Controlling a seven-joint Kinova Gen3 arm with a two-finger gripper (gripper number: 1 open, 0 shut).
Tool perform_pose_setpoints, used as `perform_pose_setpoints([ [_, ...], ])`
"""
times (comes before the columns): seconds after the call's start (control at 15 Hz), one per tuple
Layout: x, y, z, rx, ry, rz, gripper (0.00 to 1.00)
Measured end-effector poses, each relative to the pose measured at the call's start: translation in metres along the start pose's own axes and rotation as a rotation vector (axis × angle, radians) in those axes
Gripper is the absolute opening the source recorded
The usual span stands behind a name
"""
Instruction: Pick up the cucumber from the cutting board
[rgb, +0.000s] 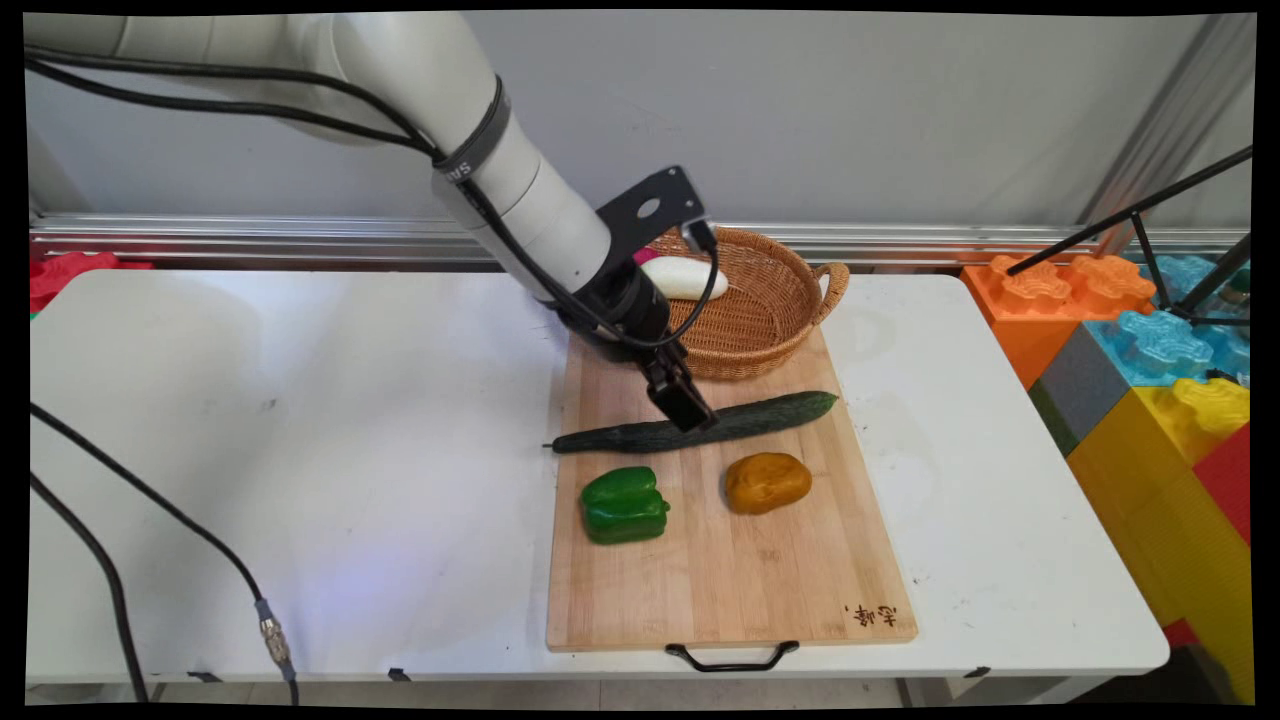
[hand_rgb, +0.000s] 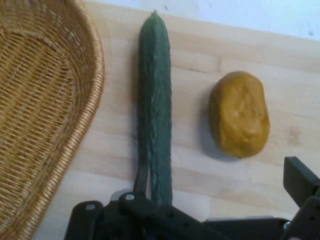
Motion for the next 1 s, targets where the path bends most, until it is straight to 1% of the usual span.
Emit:
perform_pose_setpoints([
  [0.27, 0.004, -0.008, 0.006, 0.029, 0.016, 0.000, 1.00],
  [0.6, 0.005, -0.013, 0.018, 0.047, 0.024, 0.017, 1.00],
  [0.8, 0.004, -0.017, 0.031, 0.065, 0.019, 0.038, 1.00],
  [1.0, -0.002, -0.018, 0.047, 0.077, 0.002, 0.047, 1.00],
])
